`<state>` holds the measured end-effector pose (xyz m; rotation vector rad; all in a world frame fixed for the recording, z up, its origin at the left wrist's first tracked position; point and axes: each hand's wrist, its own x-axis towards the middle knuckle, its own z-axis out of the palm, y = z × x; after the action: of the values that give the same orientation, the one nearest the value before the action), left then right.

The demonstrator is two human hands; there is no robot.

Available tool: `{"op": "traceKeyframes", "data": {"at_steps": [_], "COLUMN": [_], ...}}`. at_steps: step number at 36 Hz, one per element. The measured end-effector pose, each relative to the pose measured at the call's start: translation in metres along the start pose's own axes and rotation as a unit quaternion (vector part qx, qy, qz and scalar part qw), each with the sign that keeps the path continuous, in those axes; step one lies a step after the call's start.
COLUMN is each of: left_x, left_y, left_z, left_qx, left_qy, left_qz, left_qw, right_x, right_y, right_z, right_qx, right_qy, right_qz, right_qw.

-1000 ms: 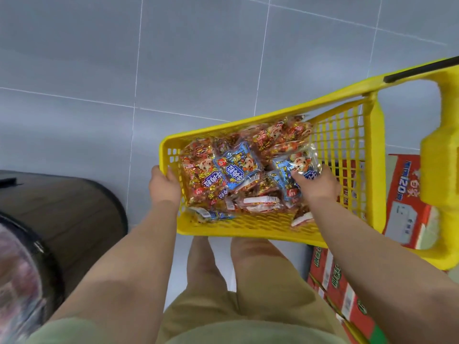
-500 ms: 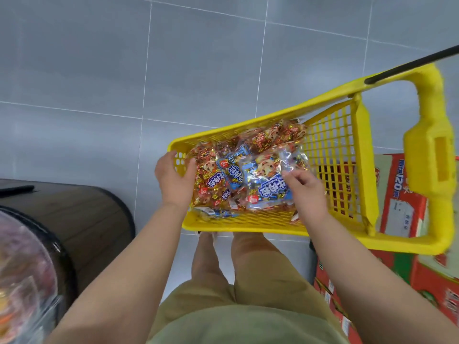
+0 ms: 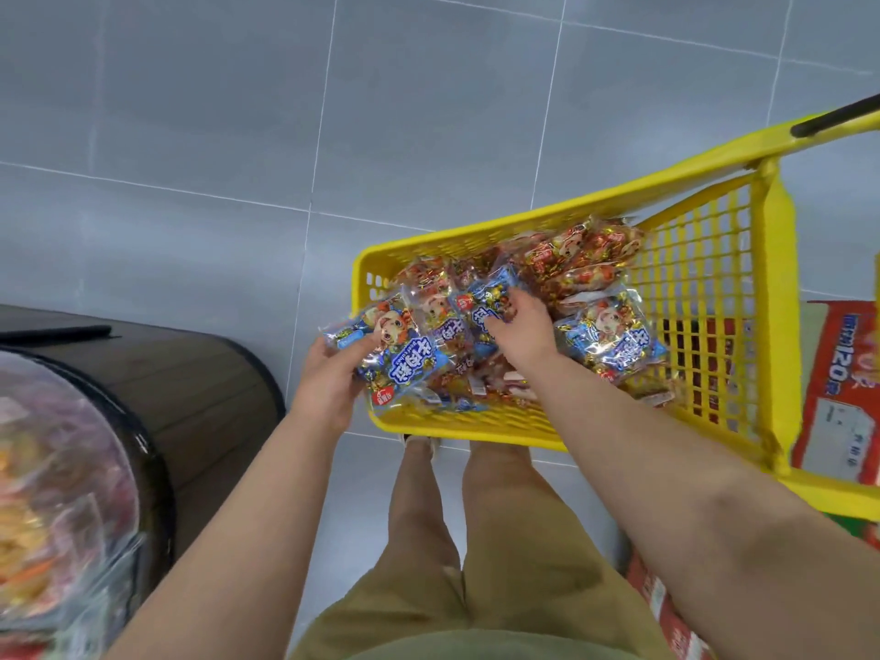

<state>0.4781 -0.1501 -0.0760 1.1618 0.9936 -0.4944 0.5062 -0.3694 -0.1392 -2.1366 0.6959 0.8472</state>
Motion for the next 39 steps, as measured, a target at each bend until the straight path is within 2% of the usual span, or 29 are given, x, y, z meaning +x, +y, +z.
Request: {"op": "traceKeyframes", "data": {"at_steps": [3, 8, 15, 20, 25, 28, 30, 35, 37, 39], "left_x": [0.003, 0.005, 0.006, 0.012, 0.013, 0.014, 0.014, 0.005, 0.002, 0.002], "left_y": [0.003, 0.002, -0.002, -0.003, -0.001, 0.001, 0.002, 0.006, 0.003, -0.001], "left_z": [-0.010, -0.016, -0.010, -0.012, -0.010, -0.006, 0.001, 0.032, 0.042, 0.048], "left_qx": [-0.016, -0.037, -0.027, -0.010, 0.000, 0.008, 0.017, 0.002, 0.044, 0.088], "left_qy": [0.004, 0.011, 0.013, 0.035, 0.055, 0.044, 0.026, -0.056, -0.075, -0.062], "left_qz": [-0.022, -0.038, -0.025, -0.017, -0.015, -0.013, -0.013, -0.029, -0.021, -0.011], "left_qw": [1.000, 0.999, 0.999, 0.999, 0.998, 0.999, 0.999, 0.998, 0.996, 0.994], "right_x": [0.025, 0.044, 0.045, 0.050, 0.029, 0.006, -0.010, -0.045, -0.057, -0.066], "right_y": [0.001, 0.012, 0.023, 0.012, 0.000, -0.008, -0.012, -0.022, -0.024, -0.023], "right_z": [0.008, 0.010, 0.008, 0.006, -0.010, -0.028, -0.035, -0.027, -0.020, -0.018], "right_qx": [-0.097, -0.030, -0.128, -0.141, -0.039, 0.044, 0.098, 0.114, 0.121, 0.122], "right_qy": [-0.001, 0.011, 0.002, -0.101, -0.107, -0.082, -0.095, -0.154, -0.147, -0.150], "right_qz": [0.004, 0.057, -0.024, -0.037, -0.078, -0.074, -0.061, -0.074, -0.080, -0.086], "right_qw": [0.995, 0.998, 0.992, 0.984, 0.990, 0.993, 0.989, 0.979, 0.978, 0.977]}}
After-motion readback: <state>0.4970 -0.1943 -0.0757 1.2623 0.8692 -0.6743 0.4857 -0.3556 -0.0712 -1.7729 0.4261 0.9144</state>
